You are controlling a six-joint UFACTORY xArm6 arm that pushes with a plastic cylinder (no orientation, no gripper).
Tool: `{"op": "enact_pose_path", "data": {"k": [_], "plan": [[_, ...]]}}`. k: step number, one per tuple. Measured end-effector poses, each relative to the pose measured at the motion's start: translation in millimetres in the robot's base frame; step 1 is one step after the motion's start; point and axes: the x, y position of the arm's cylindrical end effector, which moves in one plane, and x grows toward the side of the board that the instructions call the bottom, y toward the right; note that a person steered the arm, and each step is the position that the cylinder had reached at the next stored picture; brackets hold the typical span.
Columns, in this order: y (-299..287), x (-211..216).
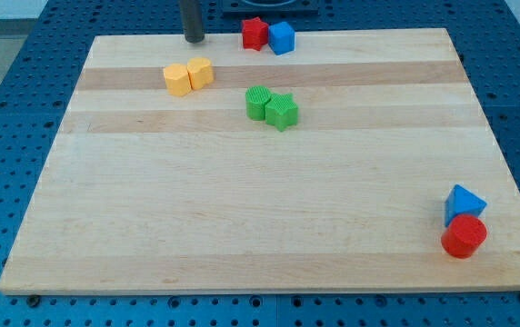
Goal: Move the red star vertically below to the green circle
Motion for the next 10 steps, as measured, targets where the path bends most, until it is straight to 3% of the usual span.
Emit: {"op": "enact_pose_path", "data": {"k": [3, 5, 7, 9, 10], "plan": [[23.3, 0.8], [153.4, 20.8], [183.1, 65.5], [154.3, 0.9], [155.0, -0.2]]}}
